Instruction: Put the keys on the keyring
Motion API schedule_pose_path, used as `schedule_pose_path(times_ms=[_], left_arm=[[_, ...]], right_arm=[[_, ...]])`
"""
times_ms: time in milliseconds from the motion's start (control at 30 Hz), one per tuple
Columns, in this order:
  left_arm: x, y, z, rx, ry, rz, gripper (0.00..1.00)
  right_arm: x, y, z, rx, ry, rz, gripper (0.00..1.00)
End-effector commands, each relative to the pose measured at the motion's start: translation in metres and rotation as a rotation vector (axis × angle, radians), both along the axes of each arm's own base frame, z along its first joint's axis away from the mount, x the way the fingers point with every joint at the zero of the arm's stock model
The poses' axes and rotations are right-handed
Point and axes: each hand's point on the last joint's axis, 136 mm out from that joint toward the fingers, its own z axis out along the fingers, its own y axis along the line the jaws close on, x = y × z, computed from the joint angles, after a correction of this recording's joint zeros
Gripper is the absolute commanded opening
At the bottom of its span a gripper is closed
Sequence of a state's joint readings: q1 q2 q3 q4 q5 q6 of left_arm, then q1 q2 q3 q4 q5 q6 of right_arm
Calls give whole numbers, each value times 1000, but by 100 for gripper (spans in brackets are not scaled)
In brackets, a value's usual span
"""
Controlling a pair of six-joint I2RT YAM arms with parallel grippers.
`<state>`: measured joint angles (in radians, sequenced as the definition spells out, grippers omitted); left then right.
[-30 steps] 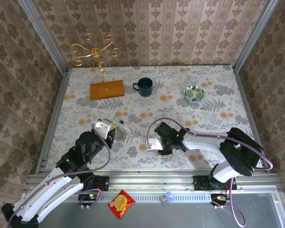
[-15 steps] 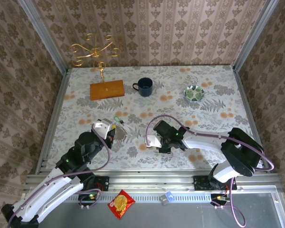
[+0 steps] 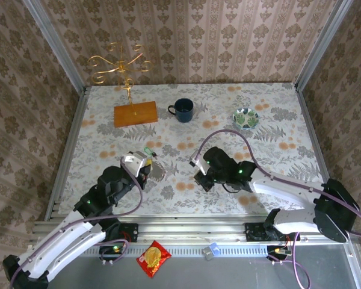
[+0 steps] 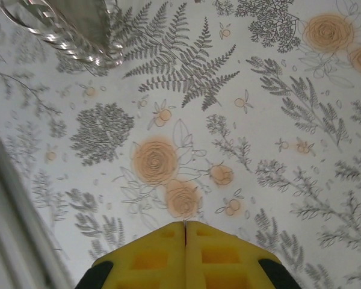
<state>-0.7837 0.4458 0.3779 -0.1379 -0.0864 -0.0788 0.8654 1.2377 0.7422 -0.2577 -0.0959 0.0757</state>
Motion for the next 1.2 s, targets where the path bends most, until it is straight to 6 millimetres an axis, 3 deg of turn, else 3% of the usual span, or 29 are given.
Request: schedule_pose_path(times_ms=[0,300,400,567,767,1167], left_arm=[[-4,-15,19,-68,-35,-78,0],[-23,-51,24,-125,-1,-285,0],[-21,-56,26,-125,9,-292,0],[-16,-55,31,-127,-3,-263,0],[-12,-55,35,-146,-15,-247,0],[-17,-58,40,-132,-21,-286,0]], right_arm=[[-14,0,6,95,93,-57,0],[-22,-13,27,192,47,-90,0],[-13,-37,17,104,87,-255,0],[-33,-64,-12,-60,312,-425,0],[-51,-74,-36,-149,501,-540,0],[-6,-69,-67,-237,551,-552,0]])
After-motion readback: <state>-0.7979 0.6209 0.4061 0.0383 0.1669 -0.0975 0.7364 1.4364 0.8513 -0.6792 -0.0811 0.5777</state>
